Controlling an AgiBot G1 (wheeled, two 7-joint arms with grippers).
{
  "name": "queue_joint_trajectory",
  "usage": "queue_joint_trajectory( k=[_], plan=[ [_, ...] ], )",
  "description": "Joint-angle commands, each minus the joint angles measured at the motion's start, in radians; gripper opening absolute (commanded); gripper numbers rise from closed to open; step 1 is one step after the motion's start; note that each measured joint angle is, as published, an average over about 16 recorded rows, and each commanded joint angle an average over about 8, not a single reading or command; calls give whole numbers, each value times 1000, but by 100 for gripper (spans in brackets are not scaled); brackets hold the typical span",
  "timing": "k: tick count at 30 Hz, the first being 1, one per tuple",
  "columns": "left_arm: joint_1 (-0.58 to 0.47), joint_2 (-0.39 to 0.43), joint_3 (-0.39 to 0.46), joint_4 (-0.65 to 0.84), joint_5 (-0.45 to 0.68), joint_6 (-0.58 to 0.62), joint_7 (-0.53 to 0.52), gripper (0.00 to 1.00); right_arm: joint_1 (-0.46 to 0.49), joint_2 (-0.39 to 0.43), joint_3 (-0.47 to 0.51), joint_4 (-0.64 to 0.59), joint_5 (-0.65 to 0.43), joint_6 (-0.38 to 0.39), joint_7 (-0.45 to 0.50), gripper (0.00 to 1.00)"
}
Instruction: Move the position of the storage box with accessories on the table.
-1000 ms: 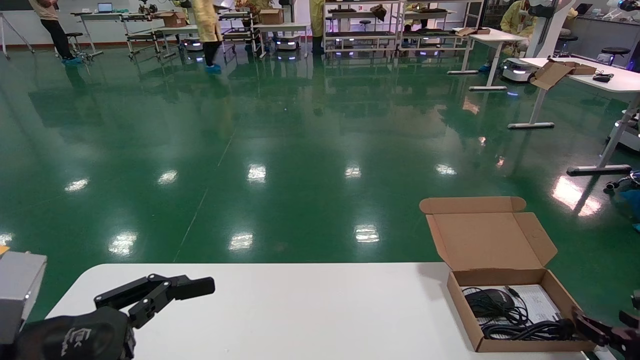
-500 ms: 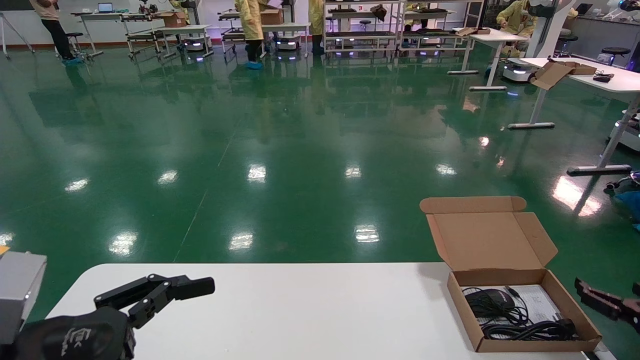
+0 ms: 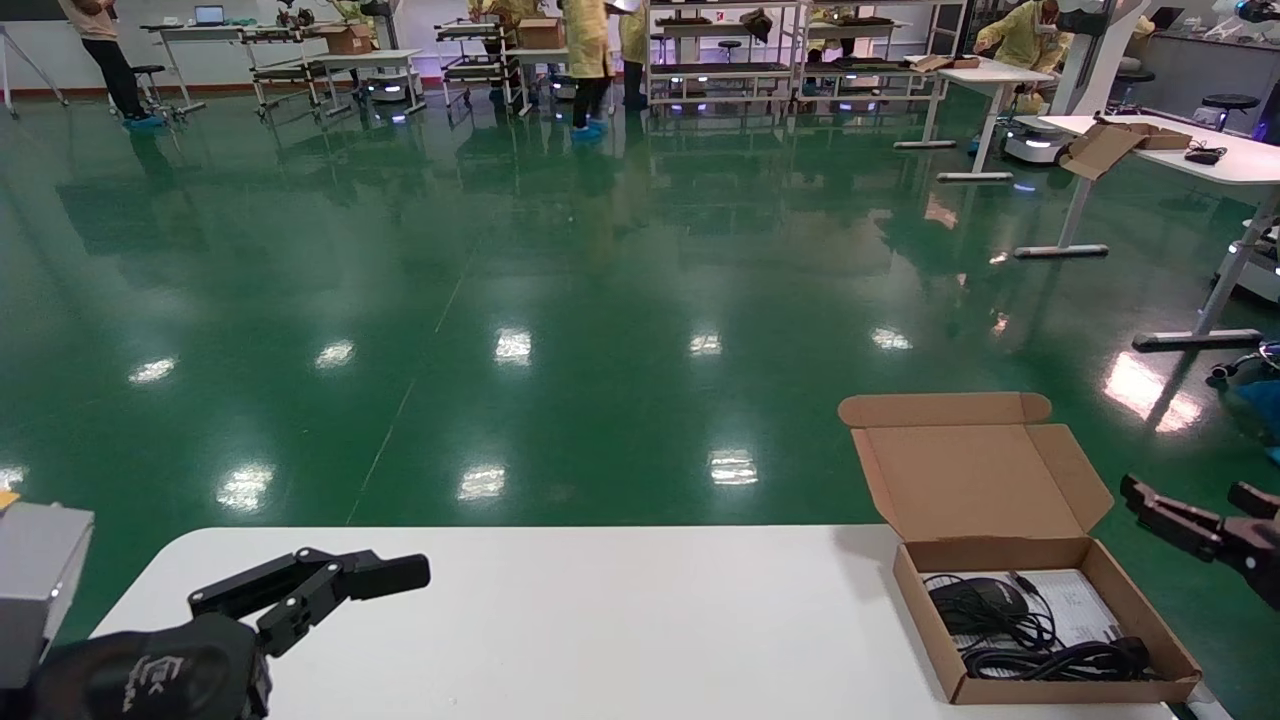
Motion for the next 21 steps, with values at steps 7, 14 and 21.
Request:
queue_joint_trajectory(
  k=[7,14,21],
  plan=[
    [0,0,0,0,0,0,0,100,-29,21,49,95,-52,-60,44,100],
    [0,0,0,0,0,0,0,100,-68,52,122,237,-127,-156,109,100],
    [0,0,0,0,0,0,0,100,-107,83,195,380,-201,-252,174,100]
  ],
)
